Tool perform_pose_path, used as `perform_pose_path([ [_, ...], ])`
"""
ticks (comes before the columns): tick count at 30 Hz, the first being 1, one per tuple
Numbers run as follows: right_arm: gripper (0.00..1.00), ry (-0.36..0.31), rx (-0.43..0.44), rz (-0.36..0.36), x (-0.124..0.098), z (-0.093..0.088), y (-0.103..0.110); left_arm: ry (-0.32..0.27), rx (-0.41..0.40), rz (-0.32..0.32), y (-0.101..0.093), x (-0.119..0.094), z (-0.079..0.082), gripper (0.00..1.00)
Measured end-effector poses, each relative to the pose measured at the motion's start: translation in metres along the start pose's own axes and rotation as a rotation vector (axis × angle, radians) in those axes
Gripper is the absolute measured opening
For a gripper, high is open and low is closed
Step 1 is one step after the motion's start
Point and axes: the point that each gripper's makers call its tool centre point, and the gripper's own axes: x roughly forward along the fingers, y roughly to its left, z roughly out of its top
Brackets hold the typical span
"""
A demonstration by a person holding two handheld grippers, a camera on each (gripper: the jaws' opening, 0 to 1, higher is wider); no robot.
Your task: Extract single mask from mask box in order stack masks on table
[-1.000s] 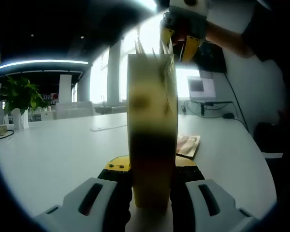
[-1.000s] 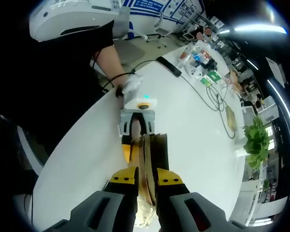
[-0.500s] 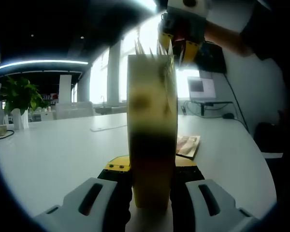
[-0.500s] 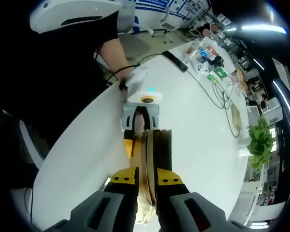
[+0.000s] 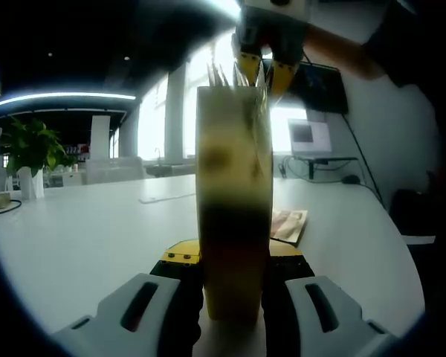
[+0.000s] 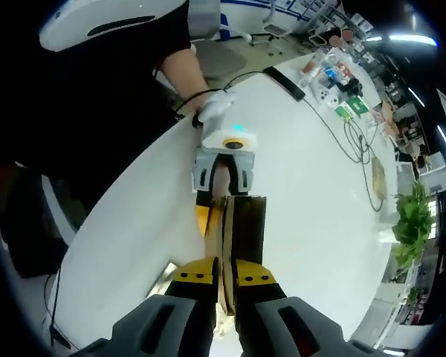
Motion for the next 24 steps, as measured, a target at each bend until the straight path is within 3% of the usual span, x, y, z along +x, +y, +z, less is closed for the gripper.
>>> perform_pose_path([
  [7, 0.02, -0.006, 0.019, 0.000, -0.0032, 0.0010, -0.0091, -0.004, -0.005, 0.000, 0.0000, -0.0005, 0.0007, 0.20],
  [24, 0.01, 0.019, 0.012, 0.021, 0.0048, -0.0047, -0.0059, -0.007, -0.007, -0.001, 0.0002, -0.0007, 0.0005, 0.20],
])
